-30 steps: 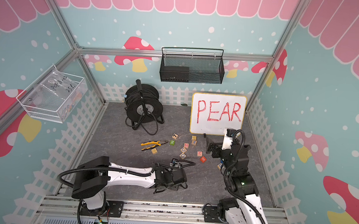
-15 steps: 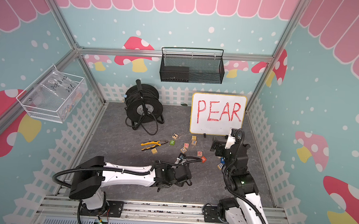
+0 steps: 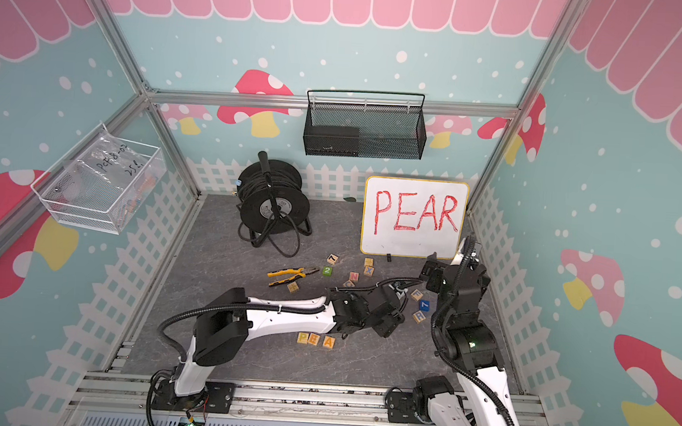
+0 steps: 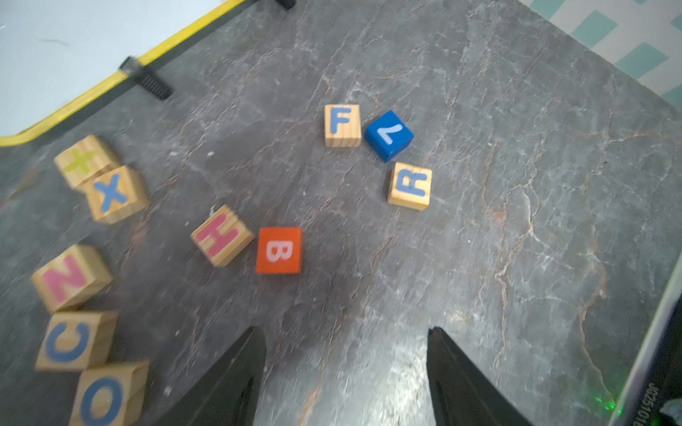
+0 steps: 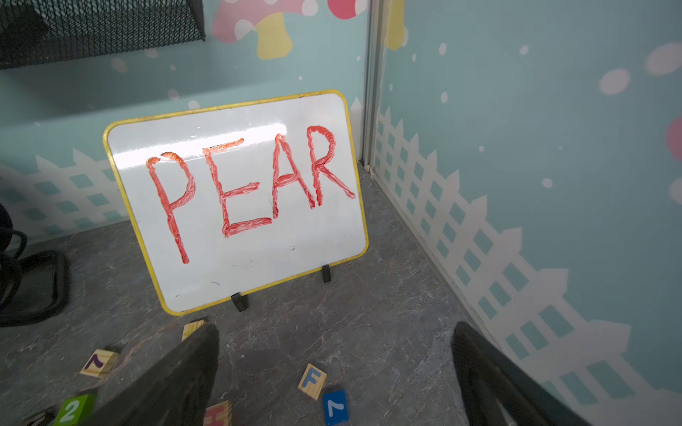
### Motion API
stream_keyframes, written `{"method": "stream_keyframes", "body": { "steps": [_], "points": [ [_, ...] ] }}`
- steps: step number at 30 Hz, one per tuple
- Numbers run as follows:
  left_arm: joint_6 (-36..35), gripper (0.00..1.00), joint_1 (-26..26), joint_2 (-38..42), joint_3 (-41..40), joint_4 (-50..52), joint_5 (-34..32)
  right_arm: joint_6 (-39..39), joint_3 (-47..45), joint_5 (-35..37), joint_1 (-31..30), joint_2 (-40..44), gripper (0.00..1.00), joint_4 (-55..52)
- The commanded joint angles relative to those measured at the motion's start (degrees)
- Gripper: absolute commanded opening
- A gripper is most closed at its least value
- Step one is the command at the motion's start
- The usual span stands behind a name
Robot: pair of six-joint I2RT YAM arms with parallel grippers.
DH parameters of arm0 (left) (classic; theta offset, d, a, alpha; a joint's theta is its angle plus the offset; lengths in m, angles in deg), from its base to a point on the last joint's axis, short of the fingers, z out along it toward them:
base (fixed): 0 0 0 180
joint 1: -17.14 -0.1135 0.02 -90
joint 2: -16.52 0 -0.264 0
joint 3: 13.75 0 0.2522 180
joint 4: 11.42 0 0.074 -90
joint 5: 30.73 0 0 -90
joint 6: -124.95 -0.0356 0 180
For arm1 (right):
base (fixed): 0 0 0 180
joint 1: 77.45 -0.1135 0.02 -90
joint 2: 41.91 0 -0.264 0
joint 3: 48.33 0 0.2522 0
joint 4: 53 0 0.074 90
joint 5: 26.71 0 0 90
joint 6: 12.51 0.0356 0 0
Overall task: Spell the uppercase word “pear” with letter blocks
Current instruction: Pick up the letter block from the center of the board.
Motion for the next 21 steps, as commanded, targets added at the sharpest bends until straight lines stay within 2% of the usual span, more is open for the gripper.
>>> {"method": "stream_keyframes", "body": {
  "steps": [1,9,16,21],
  "points": [
    [-5.4,0.71,-0.3,-3.4,5.4,-1.5,7.0,0.0,2.9,7.1,-0.1,2.6,0.99,-3.4],
    [-3.7,0.69,-0.4,-13.2,18.0,0.6,13.3,-3.1,6.5,10.6,-0.1,5.9,0.99,-4.2],
    [-2.6,0.66,-0.5,-21.6,29.4,5.6,12.4,-6.5,5.6,10.5,-0.1,10.8,0.99,-1.0],
    [-2.8,0.63,-0.4,-25.7,34.3,7.9,11.0,-7.7,5.7,10.7,-0.1,10.8,0.99,-0.9]
  ]
}}
